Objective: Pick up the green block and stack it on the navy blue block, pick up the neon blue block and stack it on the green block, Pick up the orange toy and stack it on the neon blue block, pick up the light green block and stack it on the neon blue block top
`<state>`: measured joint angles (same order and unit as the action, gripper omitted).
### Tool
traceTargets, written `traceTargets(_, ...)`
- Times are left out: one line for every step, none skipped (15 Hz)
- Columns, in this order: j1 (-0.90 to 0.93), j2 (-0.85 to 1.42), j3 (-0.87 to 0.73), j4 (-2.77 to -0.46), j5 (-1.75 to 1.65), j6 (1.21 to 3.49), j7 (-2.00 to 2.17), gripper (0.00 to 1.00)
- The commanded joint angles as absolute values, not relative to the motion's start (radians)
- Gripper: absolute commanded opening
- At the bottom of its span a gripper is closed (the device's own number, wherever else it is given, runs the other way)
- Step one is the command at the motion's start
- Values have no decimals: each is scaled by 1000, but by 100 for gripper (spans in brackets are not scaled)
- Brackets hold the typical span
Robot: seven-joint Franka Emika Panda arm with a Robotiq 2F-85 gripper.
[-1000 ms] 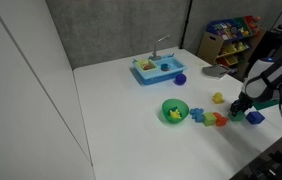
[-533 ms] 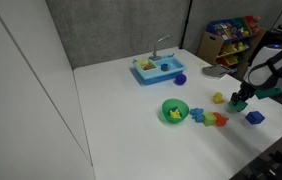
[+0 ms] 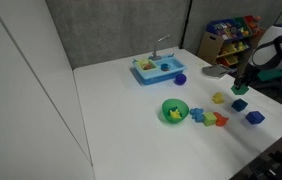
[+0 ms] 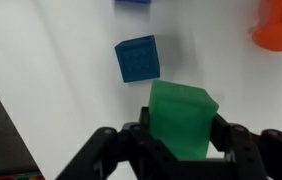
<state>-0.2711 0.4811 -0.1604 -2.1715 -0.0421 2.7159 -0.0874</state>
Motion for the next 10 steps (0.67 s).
traceTargets(-278,519,-180,-2090,-45,2664,-106,31)
traceTargets(-282,528,-182,-2077,-43,2659,-109,31)
traceTargets(-288,538,-180,-2068,-38,2653,-115,31)
traceTargets(-288,547,-184,-2061,-40,2647,-112,31)
traceTargets(-292,553,-184,-2059,-39,2643,-114,31)
traceTargets(-291,559,-188,-2061,-42,2639,-111,31)
traceTargets(-293,565,-189,-2061,-41,2634,-111,31)
traceTargets(-294,571,-191,-2065,-44,2634,-112,31)
traceTargets(-296,578,-191,-2068,-43,2634,-115,31)
traceTargets(-298,589,-193,-2067,-45,2640,-116,31)
